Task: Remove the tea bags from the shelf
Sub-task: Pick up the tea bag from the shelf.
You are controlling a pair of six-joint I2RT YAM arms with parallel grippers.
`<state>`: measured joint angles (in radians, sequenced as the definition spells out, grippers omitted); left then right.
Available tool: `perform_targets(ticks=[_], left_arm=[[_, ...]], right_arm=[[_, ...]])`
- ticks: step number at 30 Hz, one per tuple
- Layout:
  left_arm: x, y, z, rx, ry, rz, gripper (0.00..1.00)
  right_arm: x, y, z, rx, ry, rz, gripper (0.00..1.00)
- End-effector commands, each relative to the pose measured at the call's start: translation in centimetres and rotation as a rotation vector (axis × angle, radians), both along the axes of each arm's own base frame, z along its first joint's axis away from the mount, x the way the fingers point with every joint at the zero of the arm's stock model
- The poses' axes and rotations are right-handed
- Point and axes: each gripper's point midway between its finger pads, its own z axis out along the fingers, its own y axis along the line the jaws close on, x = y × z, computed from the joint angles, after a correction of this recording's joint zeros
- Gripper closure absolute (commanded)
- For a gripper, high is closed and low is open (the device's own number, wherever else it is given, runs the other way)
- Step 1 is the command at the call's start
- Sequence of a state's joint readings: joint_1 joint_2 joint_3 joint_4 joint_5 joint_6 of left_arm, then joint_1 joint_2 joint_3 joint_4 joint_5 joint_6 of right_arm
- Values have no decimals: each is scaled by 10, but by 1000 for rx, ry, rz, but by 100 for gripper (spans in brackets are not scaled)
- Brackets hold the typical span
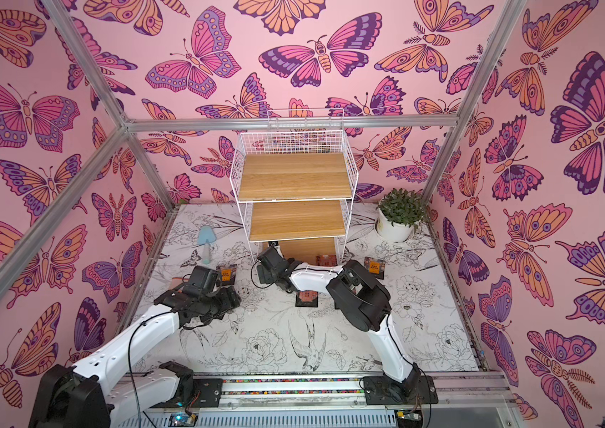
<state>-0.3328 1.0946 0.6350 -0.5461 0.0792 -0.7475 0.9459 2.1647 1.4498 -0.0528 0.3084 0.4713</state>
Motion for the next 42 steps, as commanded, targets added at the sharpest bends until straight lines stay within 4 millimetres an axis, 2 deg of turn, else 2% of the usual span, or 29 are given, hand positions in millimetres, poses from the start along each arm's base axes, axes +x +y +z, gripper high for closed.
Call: perform_targets(ticks=[1,7,13,23,35,42], left_arm=[[-2,0,-5,-1,0,-15,17],[-2,-3,-7,-14,6,-30,17],[-4,-2,-7,-17,-4,-26,17],[-3,-3,-5,-23,-10,-24,18],[0,-7,2,-41,-25,-32,18],[1,-7,2,-37,-22,-30,18]], right_arm=[[-15,-28,-43,-147,73,-29,9],[-30,-38,-59,-241,75,-11,10],[-31,-41,-63,-267,86,-21,16],[-24,-65,-39,-315,37,-110,15],[-27,-53,-2,-220,-17,-77,11],[-28,-46,7,-202,-31,-39,9]])
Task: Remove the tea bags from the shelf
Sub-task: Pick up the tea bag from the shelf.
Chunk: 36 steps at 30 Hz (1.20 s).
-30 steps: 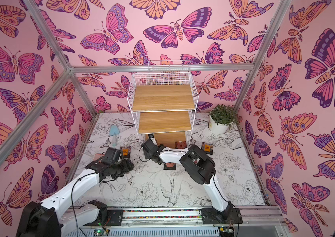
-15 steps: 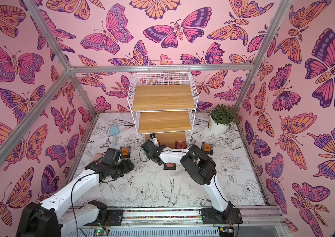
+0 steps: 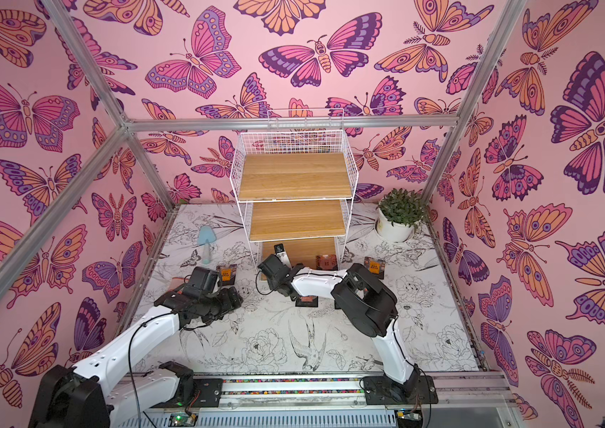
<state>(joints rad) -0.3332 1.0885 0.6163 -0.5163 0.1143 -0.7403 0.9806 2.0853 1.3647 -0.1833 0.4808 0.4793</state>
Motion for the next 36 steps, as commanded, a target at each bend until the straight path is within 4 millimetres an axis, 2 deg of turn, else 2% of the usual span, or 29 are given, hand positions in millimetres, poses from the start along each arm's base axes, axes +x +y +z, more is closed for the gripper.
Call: perform_targets(ticks=[1,8,14,18,24,36], left_arm=[[2,-1,3,-6,-14,-8,18],[3,-2,4,-5,-15,-11,18],[2,-3,3,-4,-13,-13,18],[2,-3,3,-3,-14,-14,18],[3,-4,3,-1,-12,-18,18],[9,-10,13,-15,-34,-24,18]], right_arm=[[-9,1,9,-8,10,51,9],[-11,10,12,14,17,84,8],[-2,7,1,21,56,37,7],[2,8,7,38,54,34,7],[15,-5,-1,29,88,-22,8],[3,12,27,164,60,118,7]])
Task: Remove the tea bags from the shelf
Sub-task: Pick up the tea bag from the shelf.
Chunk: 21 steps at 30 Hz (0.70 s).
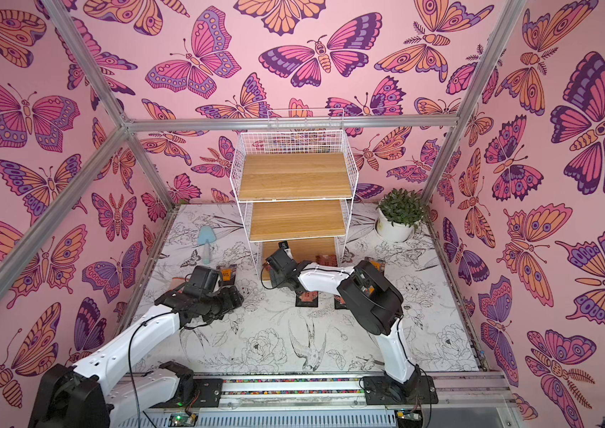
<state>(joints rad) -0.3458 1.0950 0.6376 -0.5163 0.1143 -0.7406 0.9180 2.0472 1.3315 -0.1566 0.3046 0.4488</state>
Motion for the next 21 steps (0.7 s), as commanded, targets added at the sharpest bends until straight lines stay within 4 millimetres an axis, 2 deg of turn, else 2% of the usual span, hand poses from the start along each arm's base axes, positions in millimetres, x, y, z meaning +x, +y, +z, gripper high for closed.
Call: perform_targets(ticks=[1,8,21], left_arm=[[6,-5,8,-12,-21,-11,18],[3,-7,5,-8,-14,-17,18],[4,-8,2,2,-1,-22,18]], right_arm=[[-1,15,27,78,-34,67,7],[-1,21,24,62,-41,133,4],[14,27,4,41,-2,211,0]])
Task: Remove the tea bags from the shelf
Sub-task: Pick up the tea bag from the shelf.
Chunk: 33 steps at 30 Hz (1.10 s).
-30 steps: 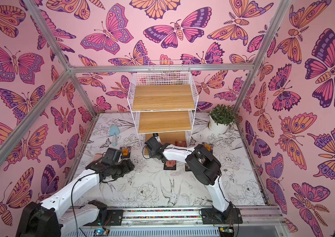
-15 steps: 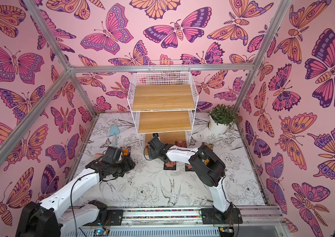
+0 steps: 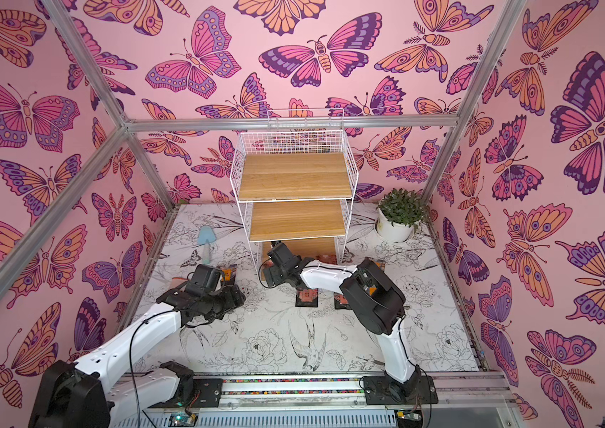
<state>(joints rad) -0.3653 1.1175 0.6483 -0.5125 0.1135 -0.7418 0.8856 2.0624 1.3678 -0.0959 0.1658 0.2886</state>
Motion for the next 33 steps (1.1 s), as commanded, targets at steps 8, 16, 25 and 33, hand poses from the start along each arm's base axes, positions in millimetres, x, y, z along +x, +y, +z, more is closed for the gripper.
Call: perform_targets(ticks=[8,16,25,33], left_arm=[[3,-2,2,2,-5,-3,18],[4,-2,2,5,-7,1,18],[2,-1,0,5,-10,7,18],[-1,0,0,-2,-19,12,18]], right_arm=[[6,5,-26,-52,34,49,0],[0,-5,-43,-147,81,30,2],[-16,-14,-69,-185,195,-4,9],[-20,-23,-69,-197,215,-46,30]])
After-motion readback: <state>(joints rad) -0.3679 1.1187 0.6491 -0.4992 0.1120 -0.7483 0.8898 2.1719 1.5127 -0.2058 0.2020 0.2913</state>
